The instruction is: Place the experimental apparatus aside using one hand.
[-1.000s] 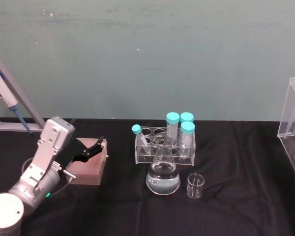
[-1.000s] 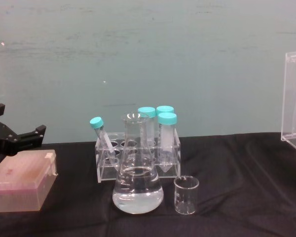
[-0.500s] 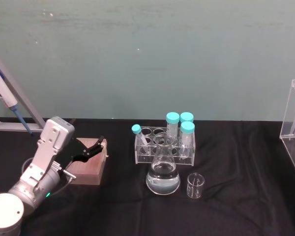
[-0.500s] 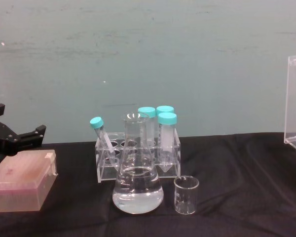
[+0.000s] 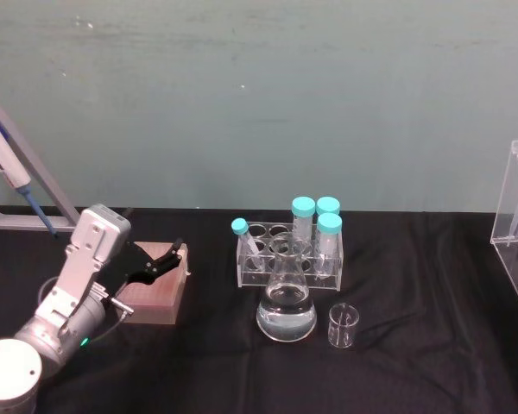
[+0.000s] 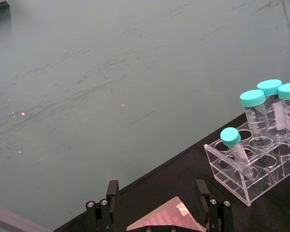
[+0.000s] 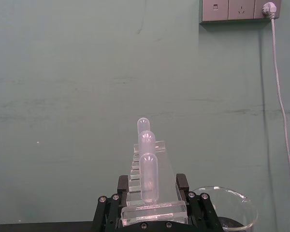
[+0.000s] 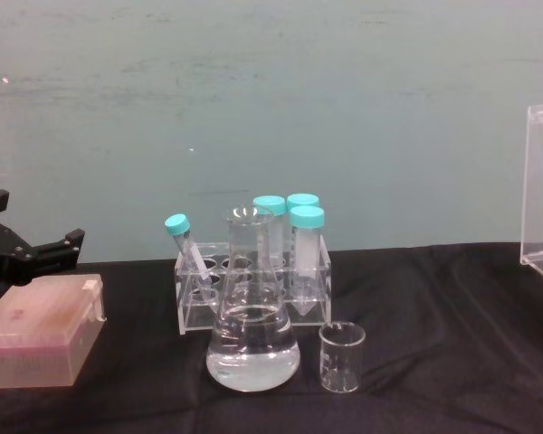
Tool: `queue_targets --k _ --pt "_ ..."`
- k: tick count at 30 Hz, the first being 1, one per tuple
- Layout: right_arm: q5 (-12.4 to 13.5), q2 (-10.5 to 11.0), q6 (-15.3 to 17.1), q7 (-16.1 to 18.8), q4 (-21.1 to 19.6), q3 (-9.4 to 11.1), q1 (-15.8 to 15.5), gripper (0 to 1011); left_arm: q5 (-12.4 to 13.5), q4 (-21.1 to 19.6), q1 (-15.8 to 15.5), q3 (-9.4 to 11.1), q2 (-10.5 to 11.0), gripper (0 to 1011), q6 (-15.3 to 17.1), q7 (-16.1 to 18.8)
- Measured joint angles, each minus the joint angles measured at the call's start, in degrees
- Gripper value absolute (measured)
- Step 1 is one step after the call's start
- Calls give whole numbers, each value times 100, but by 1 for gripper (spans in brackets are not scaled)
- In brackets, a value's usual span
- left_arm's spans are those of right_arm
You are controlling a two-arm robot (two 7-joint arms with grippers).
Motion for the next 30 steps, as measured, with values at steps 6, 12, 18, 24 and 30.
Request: queue_targets --k 6,12,18,24,30 --pt "-6 -4 -1 -4 17 1 -7 609 0 0 0 0 0 1000 0 0" --pt "-16 -17 -28 -15 32 1 -27 609 0 0 0 0 0 1000 0 0" --pt "-20 -26 -63 -28 48 10 -40 609 0 0 0 0 0 1000 0 0" --pt "-22 -40 -73 -49 47 30 -47 609 0 0 0 0 0 1000 0 0" --pt "-27 -49 -68 -68 52 51 -49 609 0 0 0 0 0 1000 0 0"
